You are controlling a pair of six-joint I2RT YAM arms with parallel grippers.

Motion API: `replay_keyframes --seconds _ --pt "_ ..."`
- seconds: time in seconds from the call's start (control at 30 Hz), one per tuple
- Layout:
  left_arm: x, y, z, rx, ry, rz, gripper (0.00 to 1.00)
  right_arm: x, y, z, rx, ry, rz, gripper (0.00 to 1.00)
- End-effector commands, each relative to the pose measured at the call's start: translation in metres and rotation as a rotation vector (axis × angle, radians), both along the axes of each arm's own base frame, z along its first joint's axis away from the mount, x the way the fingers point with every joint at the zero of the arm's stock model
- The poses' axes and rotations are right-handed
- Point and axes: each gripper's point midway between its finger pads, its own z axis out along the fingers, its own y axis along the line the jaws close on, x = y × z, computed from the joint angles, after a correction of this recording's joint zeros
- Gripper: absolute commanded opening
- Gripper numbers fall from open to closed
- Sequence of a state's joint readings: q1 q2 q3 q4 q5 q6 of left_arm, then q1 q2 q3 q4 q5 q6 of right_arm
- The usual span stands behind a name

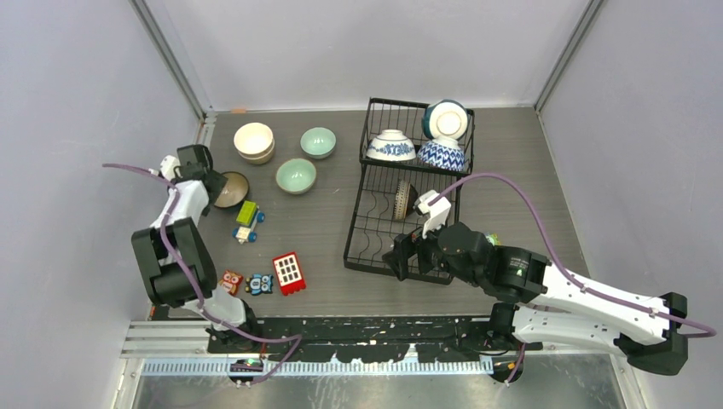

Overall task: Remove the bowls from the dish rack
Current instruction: Place the bowl at the center of the board, then pick up the bowl from the center of the board.

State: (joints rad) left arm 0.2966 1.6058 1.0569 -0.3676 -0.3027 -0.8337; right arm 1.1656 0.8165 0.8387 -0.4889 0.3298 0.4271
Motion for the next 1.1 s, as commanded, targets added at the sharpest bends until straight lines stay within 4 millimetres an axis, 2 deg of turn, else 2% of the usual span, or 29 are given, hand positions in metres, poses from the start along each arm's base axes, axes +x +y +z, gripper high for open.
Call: replay_keyframes --seconds 0.0,0.07,0.13,0.23,0.33,0.4,0.43,0.53,0.63,0.9,1.07 --pt "-0.003 -0.003 0.069 0.063 -0.131 -0.004 0.71 0.004 -0.007 0.022 0.037 -0.056 -0.019 0.99" --pt "-0.008 -0.015 0.092 0.082 -0.144 -0.036 0.72 0.005 -0.009 0.021 0.028 -0.064 -0.023 0.99" --pt "-0.012 -0.037 0.108 0.086 -0.167 -0.092 0.73 0.006 -0.011 0.019 0.016 -0.068 -0.031 0.99" --pt "-0.010 -0.095 0.125 0.096 -0.197 -0.250 0.72 0.006 -0.012 0.016 0.013 -0.063 -0.034 0.99" --pt "-0.009 -0.158 0.125 0.093 -0.206 -0.409 0.69 0.005 -0.012 0.012 0.014 -0.048 -0.037 0.99" --pt "-0.009 -0.187 0.113 0.073 -0.169 -0.476 0.67 0.004 -0.012 0.009 0.011 -0.038 -0.038 0.99" --pt "-0.011 -0.195 0.106 0.073 -0.139 -0.494 0.67 0.004 -0.012 0.008 0.011 -0.034 -0.041 0.99" --pt "-0.011 -0.207 0.085 0.064 -0.069 -0.521 0.67 0.002 -0.014 0.006 0.017 -0.025 -0.045 0.99" --pt "-0.009 -0.209 0.069 0.056 -0.034 -0.524 0.68 0.001 -0.015 0.003 0.021 -0.015 -0.048 0.99" --pt "0.012 -0.216 0.036 -0.032 0.020 -0.474 0.71 -0.001 -0.012 -0.003 0.034 0.009 -0.047 0.99" --pt "0.023 -0.216 0.024 -0.081 0.018 -0.417 0.70 -0.002 -0.011 -0.002 0.041 0.012 -0.044 0.99"
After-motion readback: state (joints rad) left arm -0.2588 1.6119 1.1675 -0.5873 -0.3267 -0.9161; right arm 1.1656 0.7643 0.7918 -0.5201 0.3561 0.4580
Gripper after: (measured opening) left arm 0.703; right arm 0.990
